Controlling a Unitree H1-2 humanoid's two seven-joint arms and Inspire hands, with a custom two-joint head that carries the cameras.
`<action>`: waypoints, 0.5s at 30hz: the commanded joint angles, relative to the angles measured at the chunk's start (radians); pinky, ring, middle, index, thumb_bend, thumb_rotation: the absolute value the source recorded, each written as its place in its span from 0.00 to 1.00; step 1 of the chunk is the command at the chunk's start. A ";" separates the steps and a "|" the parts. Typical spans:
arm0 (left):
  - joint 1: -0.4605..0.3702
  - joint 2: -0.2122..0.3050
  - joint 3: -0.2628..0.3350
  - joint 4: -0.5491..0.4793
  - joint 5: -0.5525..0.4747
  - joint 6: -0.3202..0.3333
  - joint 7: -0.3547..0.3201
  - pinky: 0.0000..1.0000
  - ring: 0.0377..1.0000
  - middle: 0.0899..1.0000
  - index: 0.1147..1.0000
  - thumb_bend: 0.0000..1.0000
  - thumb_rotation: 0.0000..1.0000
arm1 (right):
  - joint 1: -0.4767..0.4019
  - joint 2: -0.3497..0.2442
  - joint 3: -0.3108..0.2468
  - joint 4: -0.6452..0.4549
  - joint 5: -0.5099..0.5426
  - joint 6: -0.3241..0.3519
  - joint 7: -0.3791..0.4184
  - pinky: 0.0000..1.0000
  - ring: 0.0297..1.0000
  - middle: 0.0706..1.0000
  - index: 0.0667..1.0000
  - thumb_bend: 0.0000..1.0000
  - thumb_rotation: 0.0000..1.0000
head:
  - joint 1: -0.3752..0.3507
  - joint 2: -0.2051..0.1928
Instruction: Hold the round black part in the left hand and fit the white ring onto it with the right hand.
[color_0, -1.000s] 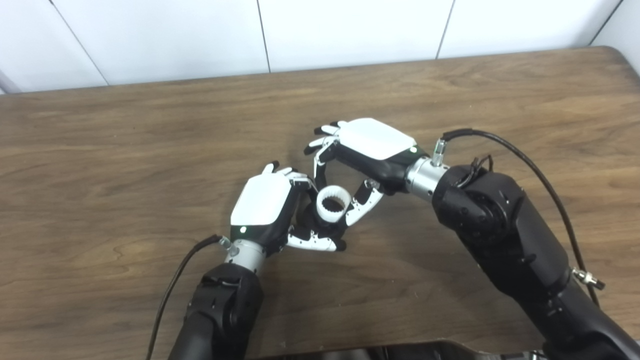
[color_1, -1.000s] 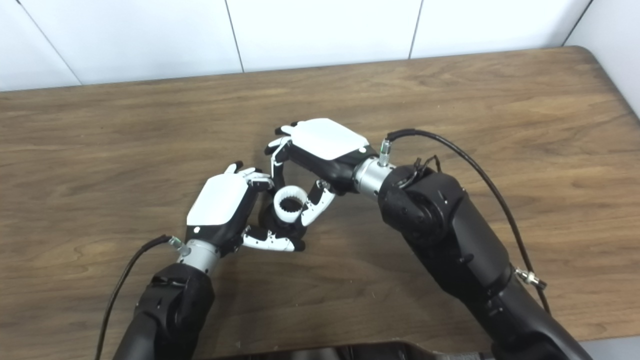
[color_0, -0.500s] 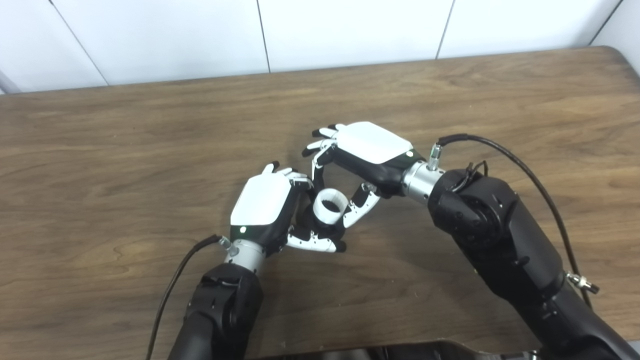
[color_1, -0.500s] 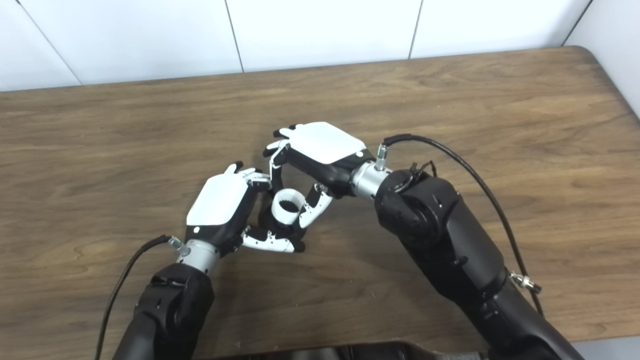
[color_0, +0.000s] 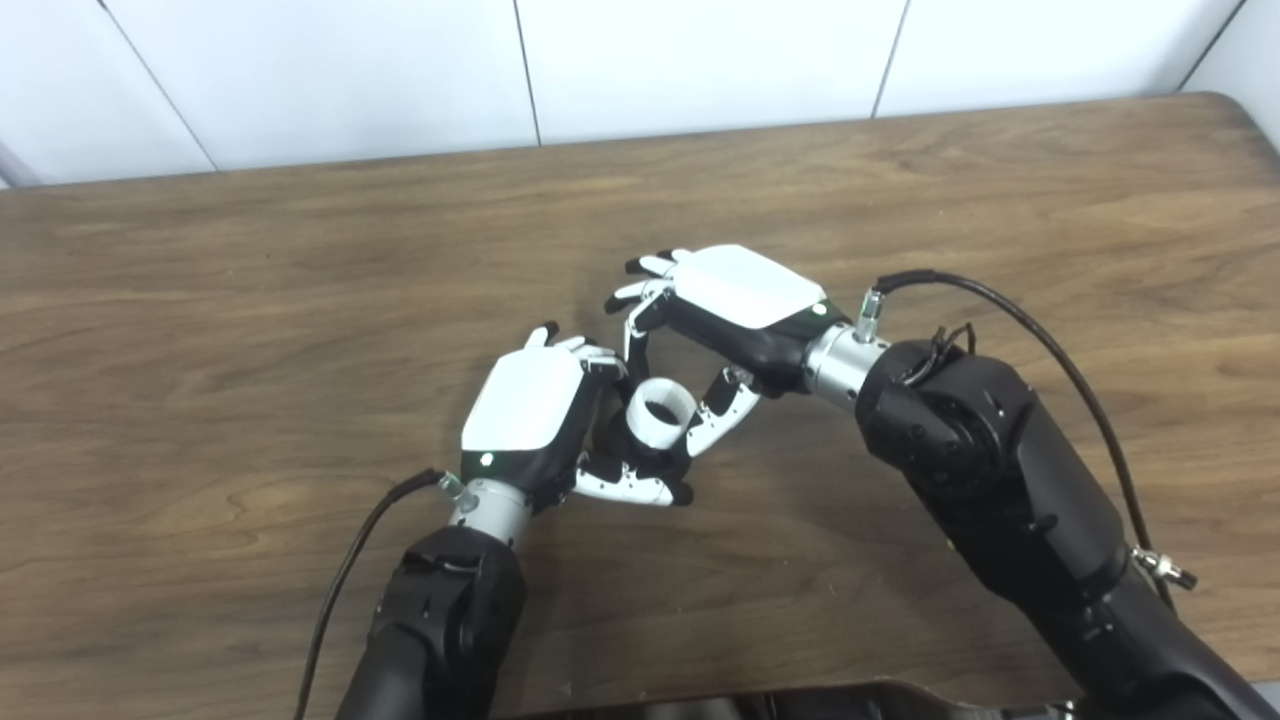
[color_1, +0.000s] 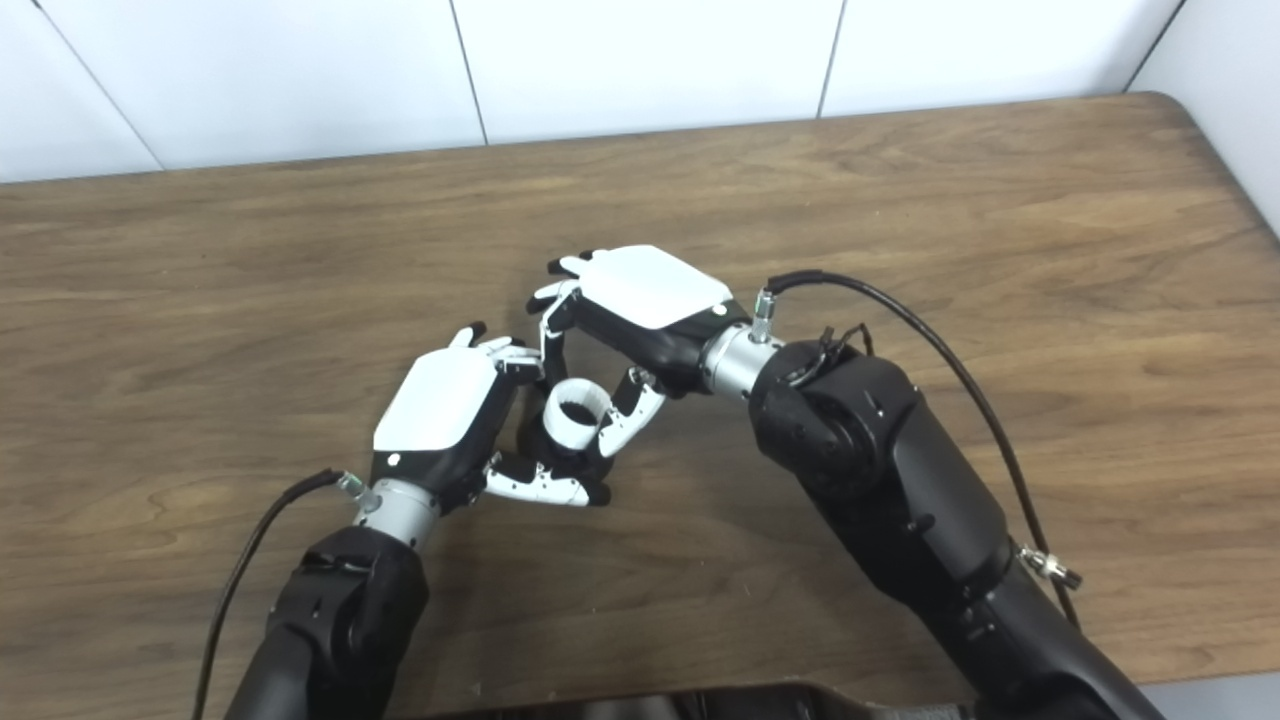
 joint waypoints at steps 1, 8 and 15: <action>-0.007 -0.006 -0.004 -0.012 0.013 0.003 -0.005 0.99 0.88 0.75 0.42 0.52 0.05 | -0.025 0.009 -0.007 -0.027 -0.004 -0.016 -0.013 1.00 0.97 0.86 0.45 0.52 0.13 | 0.000 0.001; -0.007 -0.007 -0.004 -0.012 0.014 0.001 -0.005 0.99 0.88 0.75 0.42 0.52 0.05 | -0.028 0.013 -0.015 -0.032 0.003 -0.008 -0.009 1.00 0.97 0.86 0.45 0.52 0.13 | 0.001 0.002; -0.007 -0.007 -0.004 -0.013 0.014 0.003 -0.010 0.99 0.88 0.75 0.42 0.52 0.06 | -0.035 0.011 -0.018 -0.044 -0.005 -0.004 0.009 1.00 0.98 0.86 0.45 0.52 0.13 | 0.000 0.003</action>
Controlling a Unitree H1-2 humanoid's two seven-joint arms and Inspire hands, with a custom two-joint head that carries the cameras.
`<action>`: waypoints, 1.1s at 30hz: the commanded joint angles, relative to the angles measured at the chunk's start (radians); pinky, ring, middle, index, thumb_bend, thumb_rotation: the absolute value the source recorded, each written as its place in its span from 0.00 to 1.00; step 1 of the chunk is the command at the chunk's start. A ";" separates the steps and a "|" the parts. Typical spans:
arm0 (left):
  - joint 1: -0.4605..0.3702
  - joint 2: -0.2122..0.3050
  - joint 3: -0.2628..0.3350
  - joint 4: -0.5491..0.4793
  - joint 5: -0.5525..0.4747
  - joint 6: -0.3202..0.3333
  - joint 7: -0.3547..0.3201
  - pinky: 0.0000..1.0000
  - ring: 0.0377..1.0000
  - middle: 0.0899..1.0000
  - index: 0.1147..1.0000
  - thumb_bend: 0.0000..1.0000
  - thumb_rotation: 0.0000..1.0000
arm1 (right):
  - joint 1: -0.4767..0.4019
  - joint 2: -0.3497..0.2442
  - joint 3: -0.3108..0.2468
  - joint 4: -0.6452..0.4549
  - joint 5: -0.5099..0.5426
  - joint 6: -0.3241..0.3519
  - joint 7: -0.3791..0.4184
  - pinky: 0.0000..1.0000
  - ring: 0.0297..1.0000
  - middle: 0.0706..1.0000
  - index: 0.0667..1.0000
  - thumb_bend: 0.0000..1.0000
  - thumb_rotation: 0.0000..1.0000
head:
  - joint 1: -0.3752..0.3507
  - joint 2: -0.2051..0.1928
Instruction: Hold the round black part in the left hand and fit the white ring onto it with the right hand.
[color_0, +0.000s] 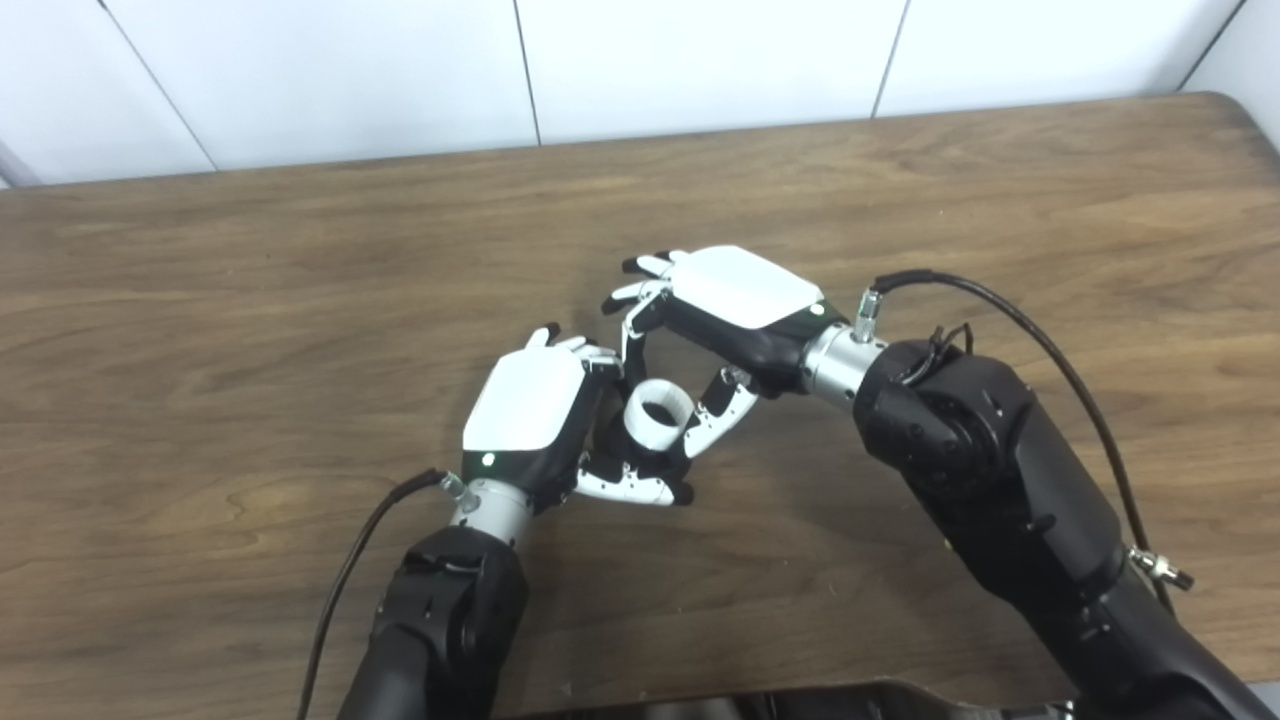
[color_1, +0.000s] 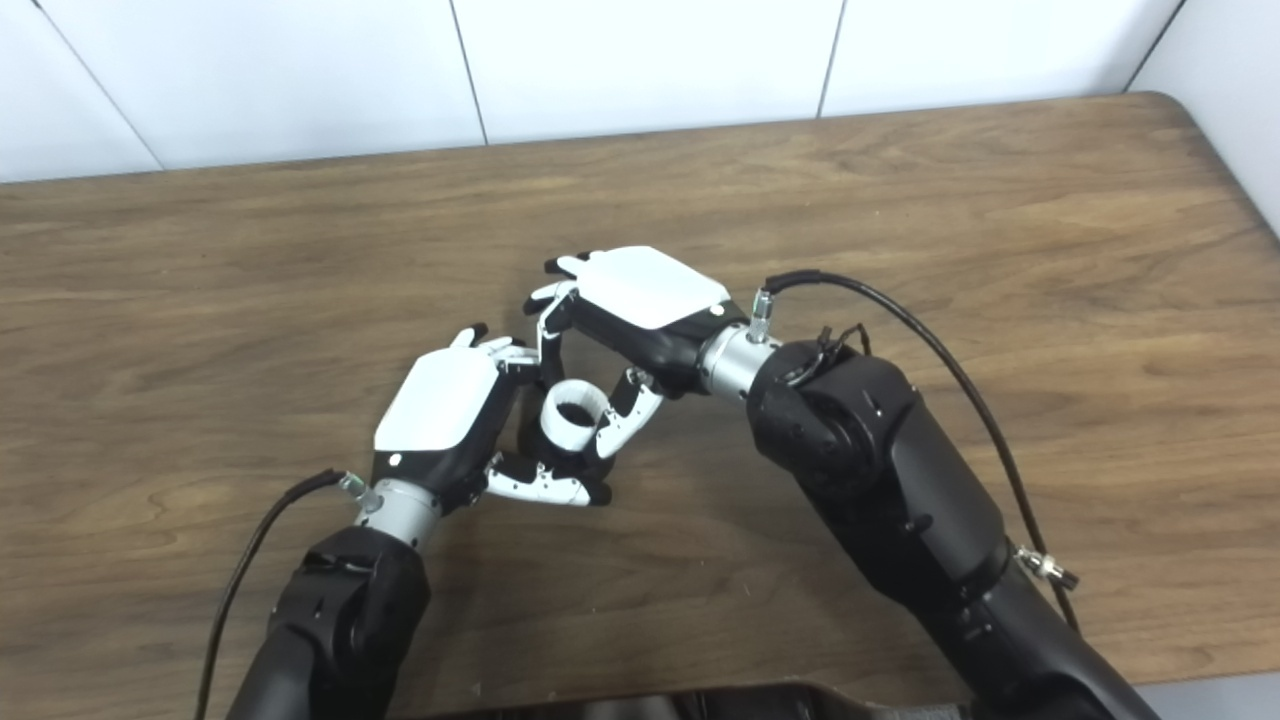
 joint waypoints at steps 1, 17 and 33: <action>-0.008 -0.004 -0.003 -0.011 0.006 0.001 -0.007 1.00 0.88 0.75 0.42 0.52 0.06 | -0.037 0.004 -0.011 -0.042 -0.006 -0.007 -0.004 1.00 0.98 0.86 0.45 0.52 0.13 | 0.000 0.001; -0.011 -0.007 -0.005 -0.009 0.013 0.003 -0.011 0.99 0.88 0.75 0.42 0.52 0.05 | -0.047 0.011 -0.018 -0.066 -0.016 -0.009 0.023 1.00 0.98 0.85 0.45 0.52 0.13 | 0.003 0.003; -0.014 -0.012 -0.009 -0.007 0.028 0.004 -0.011 0.99 0.87 0.75 0.42 0.52 0.06 | -0.052 0.017 -0.019 -0.060 -0.015 -0.010 0.029 1.00 0.98 0.85 0.45 0.52 0.13 | 0.002 0.003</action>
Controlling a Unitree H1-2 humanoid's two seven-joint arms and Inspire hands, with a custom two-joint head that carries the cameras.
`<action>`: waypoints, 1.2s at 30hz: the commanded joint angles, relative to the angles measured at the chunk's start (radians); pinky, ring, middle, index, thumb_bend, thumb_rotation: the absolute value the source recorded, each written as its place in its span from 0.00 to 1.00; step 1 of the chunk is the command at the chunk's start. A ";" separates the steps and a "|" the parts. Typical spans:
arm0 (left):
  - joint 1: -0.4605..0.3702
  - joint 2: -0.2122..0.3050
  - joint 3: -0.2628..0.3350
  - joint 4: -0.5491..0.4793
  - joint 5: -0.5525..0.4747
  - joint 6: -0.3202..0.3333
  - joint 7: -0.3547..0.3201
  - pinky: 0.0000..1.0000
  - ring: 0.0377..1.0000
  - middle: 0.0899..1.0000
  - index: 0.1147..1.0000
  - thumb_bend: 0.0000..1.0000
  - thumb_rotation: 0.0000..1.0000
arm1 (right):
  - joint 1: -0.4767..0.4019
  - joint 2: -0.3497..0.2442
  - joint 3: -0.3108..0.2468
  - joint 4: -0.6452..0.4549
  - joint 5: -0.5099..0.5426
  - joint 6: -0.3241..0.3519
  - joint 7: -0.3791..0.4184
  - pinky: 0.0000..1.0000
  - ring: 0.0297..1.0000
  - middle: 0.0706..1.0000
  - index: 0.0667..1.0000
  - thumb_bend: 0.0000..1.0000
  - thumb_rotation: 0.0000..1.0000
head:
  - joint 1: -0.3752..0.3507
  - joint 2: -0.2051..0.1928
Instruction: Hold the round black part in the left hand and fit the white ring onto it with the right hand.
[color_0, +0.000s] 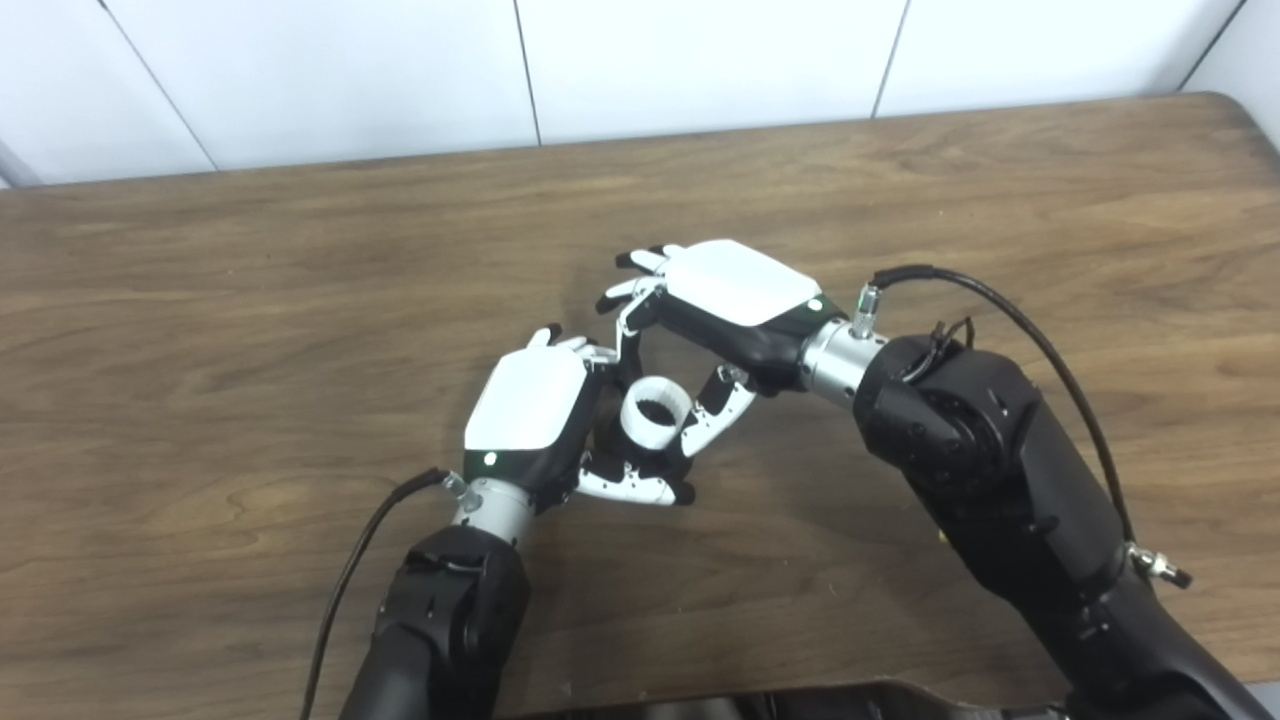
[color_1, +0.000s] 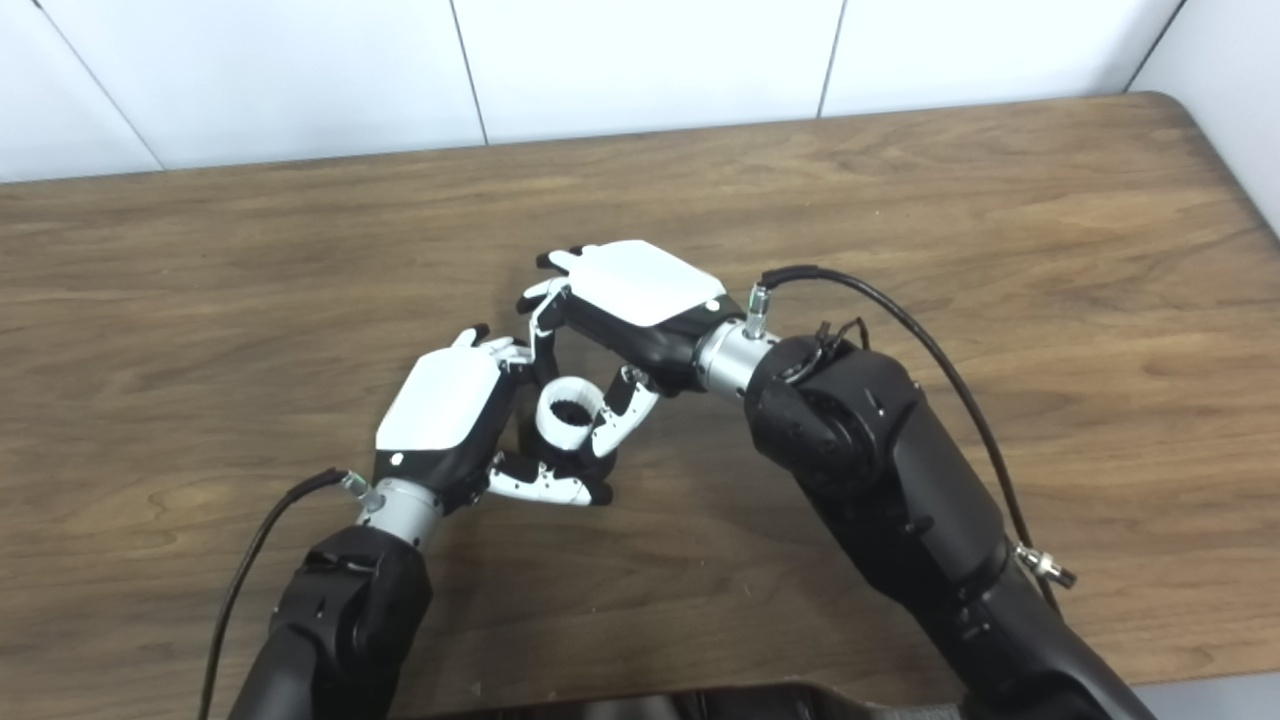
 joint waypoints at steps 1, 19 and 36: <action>-0.014 -0.007 -0.006 -0.005 0.018 0.003 -0.005 0.99 0.87 0.75 0.42 0.52 0.06 | -0.042 0.006 -0.014 -0.030 0.005 -0.011 -0.008 1.00 0.98 0.85 0.45 0.52 0.13 | 0.000 0.000; -0.014 -0.009 0.000 -0.008 0.018 0.004 -0.011 0.99 0.87 0.75 0.42 0.52 0.06 | -0.027 0.000 0.000 -0.011 -0.001 -0.036 -0.019 1.00 0.98 0.85 0.45 0.52 0.13 | -0.001 0.005; -0.009 -0.007 0.000 -0.018 0.019 0.005 -0.020 0.99 0.88 0.75 0.42 0.52 0.06 | -0.008 0.004 0.021 -0.007 -0.013 -0.039 -0.018 1.00 0.98 0.85 0.45 0.52 0.13 | -0.001 0.011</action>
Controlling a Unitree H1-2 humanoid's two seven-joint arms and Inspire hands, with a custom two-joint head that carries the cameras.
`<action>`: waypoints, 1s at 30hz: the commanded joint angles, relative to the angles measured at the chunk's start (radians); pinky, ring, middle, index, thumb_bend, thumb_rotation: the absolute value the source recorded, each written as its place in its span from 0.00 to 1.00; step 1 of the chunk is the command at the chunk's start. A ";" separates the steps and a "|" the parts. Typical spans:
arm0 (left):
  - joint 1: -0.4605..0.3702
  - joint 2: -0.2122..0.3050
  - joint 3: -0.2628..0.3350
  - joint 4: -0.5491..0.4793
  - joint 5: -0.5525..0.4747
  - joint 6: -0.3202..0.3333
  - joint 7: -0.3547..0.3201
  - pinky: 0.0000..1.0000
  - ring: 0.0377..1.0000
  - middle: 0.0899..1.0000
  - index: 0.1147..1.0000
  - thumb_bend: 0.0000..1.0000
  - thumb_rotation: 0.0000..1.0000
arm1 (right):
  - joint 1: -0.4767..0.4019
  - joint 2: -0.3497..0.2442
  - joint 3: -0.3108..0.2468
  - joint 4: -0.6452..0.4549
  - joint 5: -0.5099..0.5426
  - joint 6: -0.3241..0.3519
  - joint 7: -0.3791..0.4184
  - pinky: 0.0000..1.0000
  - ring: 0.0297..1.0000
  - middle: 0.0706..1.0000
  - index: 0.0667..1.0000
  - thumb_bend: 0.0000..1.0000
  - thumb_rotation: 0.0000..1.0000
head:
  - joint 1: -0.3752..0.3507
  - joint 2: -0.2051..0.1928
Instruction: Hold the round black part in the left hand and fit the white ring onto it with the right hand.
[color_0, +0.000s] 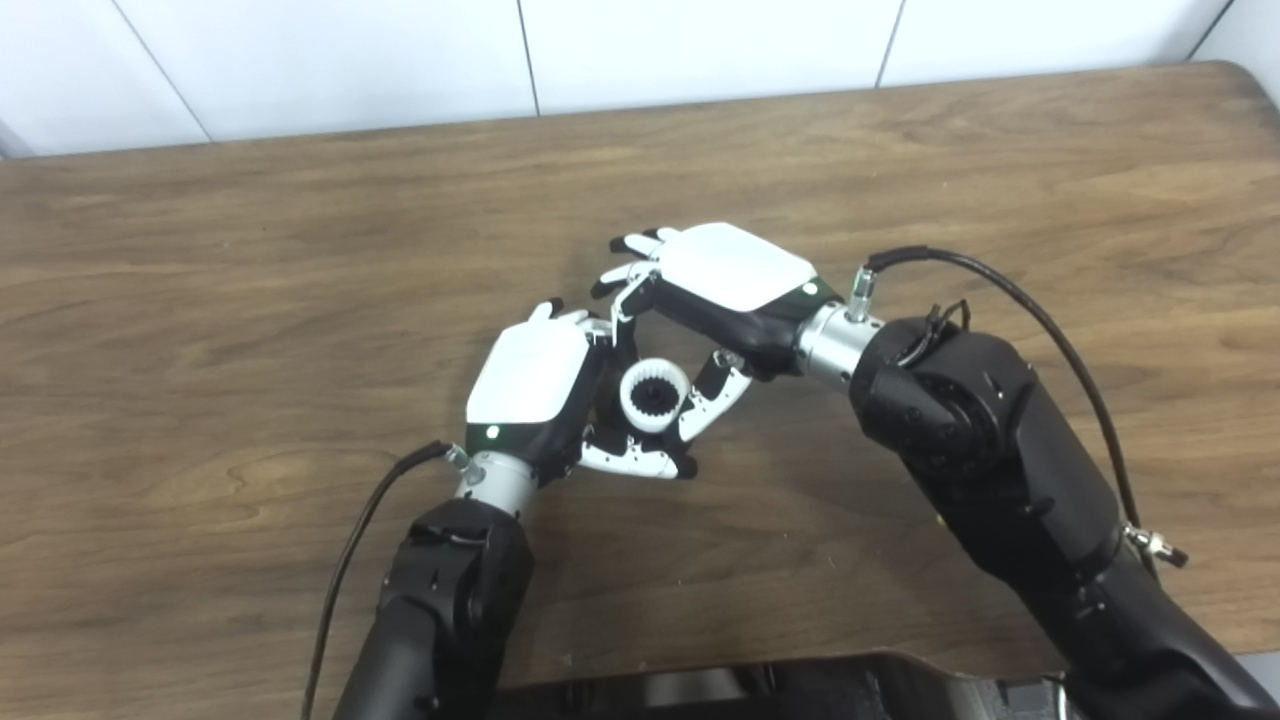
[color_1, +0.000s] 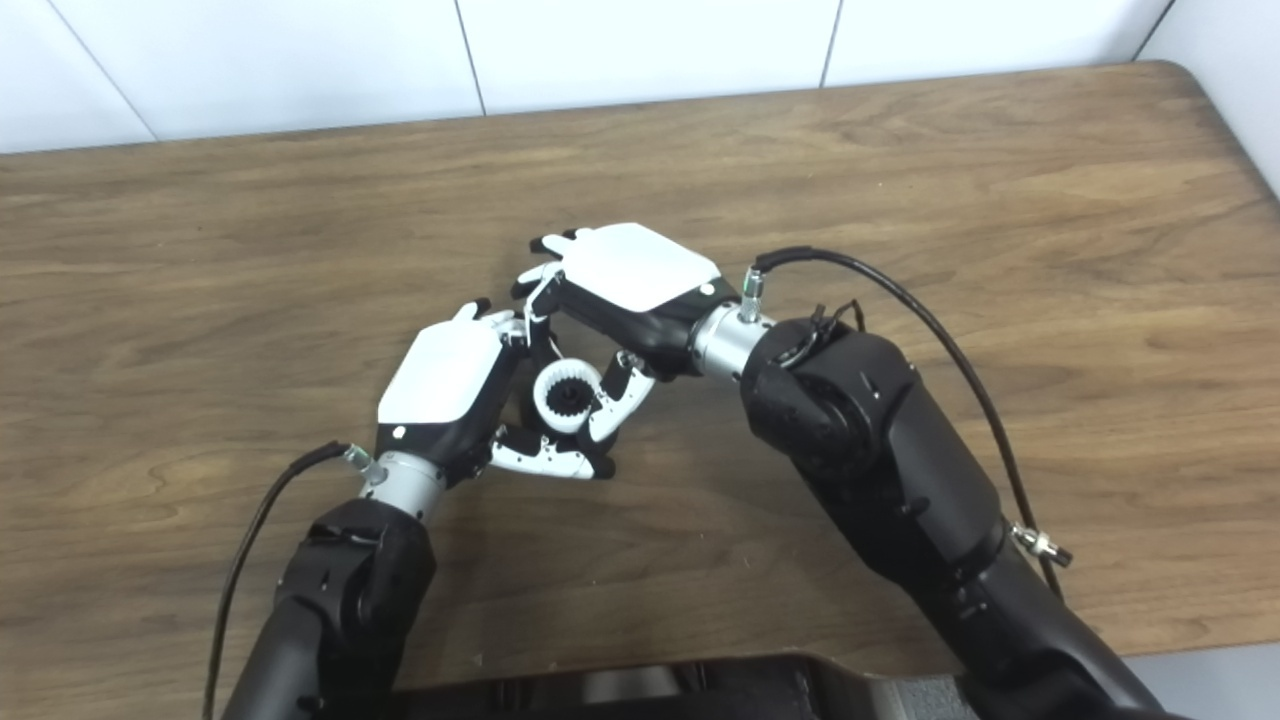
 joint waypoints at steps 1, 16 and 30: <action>-0.010 0.001 -0.002 -0.017 0.013 0.002 -0.012 0.99 0.88 0.76 0.42 0.52 0.06 | -0.020 0.002 0.000 -0.010 -0.004 -0.024 -0.011 1.00 0.98 0.85 0.45 0.52 0.13 | 0.001 0.001; -0.009 0.000 -0.001 -0.021 0.012 0.002 -0.014 0.99 0.88 0.75 0.42 0.52 0.06 | -0.011 0.001 -0.003 0.008 -0.009 -0.036 -0.026 1.00 0.98 0.85 0.45 0.52 0.13 | 0.003 0.000; -0.008 -0.001 0.002 -0.020 0.008 0.003 -0.011 1.00 0.88 0.75 0.42 0.52 0.06 | -0.018 -0.001 -0.019 0.023 -0.005 -0.035 -0.034 1.00 0.98 0.85 0.45 0.52 0.13 | 0.004 -0.003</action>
